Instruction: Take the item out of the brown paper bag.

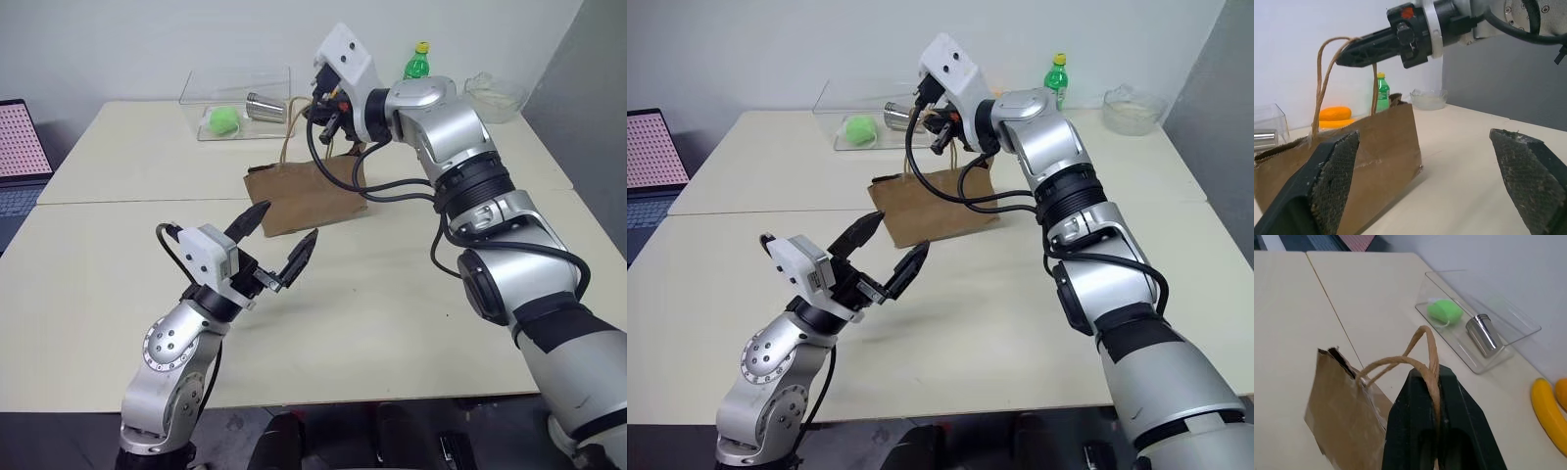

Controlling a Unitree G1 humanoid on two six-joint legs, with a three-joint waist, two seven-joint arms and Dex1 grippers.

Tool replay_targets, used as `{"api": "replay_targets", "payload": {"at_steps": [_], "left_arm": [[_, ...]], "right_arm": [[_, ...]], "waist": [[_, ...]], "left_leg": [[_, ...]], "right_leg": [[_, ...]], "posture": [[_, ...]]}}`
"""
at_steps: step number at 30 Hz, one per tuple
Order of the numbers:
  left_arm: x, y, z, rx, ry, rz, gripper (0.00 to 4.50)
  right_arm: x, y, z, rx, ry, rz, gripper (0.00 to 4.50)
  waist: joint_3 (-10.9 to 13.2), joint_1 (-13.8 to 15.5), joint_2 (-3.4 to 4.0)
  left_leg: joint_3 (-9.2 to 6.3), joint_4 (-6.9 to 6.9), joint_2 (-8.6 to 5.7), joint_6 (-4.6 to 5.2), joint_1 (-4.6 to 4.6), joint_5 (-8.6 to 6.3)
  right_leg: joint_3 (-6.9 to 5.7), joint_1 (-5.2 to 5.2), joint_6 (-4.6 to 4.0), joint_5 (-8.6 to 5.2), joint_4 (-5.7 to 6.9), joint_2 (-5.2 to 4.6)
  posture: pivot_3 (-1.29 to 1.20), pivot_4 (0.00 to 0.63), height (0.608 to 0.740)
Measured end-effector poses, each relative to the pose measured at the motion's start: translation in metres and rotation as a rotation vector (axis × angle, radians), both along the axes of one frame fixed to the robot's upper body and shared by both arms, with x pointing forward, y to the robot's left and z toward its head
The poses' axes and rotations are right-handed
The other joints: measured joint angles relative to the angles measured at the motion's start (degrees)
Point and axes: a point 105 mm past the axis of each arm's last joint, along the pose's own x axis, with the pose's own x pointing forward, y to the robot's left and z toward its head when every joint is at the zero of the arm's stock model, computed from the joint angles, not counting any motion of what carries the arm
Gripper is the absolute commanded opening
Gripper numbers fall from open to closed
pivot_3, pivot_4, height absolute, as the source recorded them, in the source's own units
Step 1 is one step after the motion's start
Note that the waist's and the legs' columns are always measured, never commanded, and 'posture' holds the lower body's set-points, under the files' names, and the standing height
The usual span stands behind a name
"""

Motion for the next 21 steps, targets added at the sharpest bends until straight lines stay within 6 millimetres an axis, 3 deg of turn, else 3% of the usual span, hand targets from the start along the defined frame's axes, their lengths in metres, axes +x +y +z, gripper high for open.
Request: {"api": "replay_targets", "payload": {"at_steps": [12, 21], "left_arm": [[0.003, -0.001, 0.001, 0.001, -0.001, 0.006, 4.5], [0.005, 0.005, -0.001, -0.001, 0.008, 0.037, 4.5]], "right_arm": [[-0.009, -0.001, -0.001, -0.027, 0.03, 0.015, 0.02], [-0.017, -0.012, -0.014, -0.076, 0.071, 0.022, 0.02]], "waist": [[0.0, -0.02, 0.0], [0.0, -0.03, 0.0]], "left_leg": [[0.0, 0.0, 0.01, -0.01, 0.01, 0.01], [0.0, 0.08, 0.03, 0.02, 0.02, -0.01]], "right_leg": [[0.0, 0.0, -0.01, 0.01, 0.02, 0.0], [0.0, 0.0, -0.02, 0.02, 0.05, 0.0]], "posture": [[0.0, 0.15, 0.74], [0.0, 0.15, 0.74]]}}
